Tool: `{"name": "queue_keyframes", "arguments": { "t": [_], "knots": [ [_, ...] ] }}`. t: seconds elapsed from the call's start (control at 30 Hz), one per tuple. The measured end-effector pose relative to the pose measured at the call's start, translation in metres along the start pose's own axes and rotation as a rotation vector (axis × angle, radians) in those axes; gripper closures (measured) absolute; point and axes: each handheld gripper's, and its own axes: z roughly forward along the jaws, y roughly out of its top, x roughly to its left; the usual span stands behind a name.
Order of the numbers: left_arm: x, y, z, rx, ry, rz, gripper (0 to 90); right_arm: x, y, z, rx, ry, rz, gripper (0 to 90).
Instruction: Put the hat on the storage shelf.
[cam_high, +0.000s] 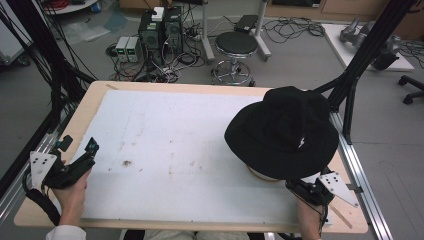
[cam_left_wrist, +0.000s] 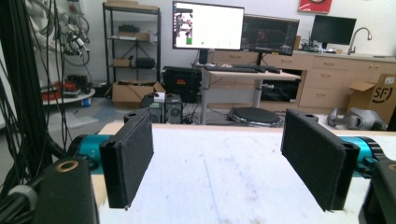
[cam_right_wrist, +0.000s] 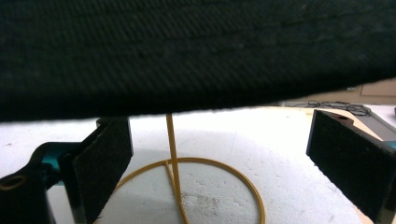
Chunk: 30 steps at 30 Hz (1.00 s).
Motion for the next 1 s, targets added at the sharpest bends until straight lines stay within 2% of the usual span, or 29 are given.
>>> {"name": "queue_keyframes", "arguments": {
  "t": [0.1, 0.2, 0.43, 0.6, 0.67, 0.83, 1.0],
  "knots": [
    [0.003, -0.006, -0.002, 0.004, 0.008, -0.006, 25.0, 0.000, 0.000, 0.000, -0.002, 0.002, -0.008, 6.3],
    [0.005, -0.013, -0.001, 0.028, 0.005, 0.007, 25.0, 0.000, 0.000, 0.000, -0.002, 0.001, -0.005, 6.2],
    [0.007, -0.022, 0.002, 0.049, -0.010, 0.015, 24.0, -0.001, 0.000, -0.002, -0.006, -0.008, 0.007, 6.2],
    [0.007, -0.035, -0.005, 0.074, 0.000, 0.004, 23.8, -0.003, 0.000, -0.002, -0.013, -0.005, 0.028, 6.2],
    [0.007, -0.036, -0.006, 0.088, 0.002, 0.007, 23.5, -0.004, 0.000, -0.003, -0.014, -0.004, 0.028, 6.2],
    [0.005, -0.034, -0.009, 0.067, 0.002, 0.000, 23.2, -0.004, -0.001, -0.002, -0.024, -0.012, 0.040, 6.2],
    [0.005, -0.035, -0.007, 0.071, -0.004, 0.007, 23.2, -0.003, -0.002, -0.001, -0.017, -0.007, 0.037, 6.2]
  ]
}}
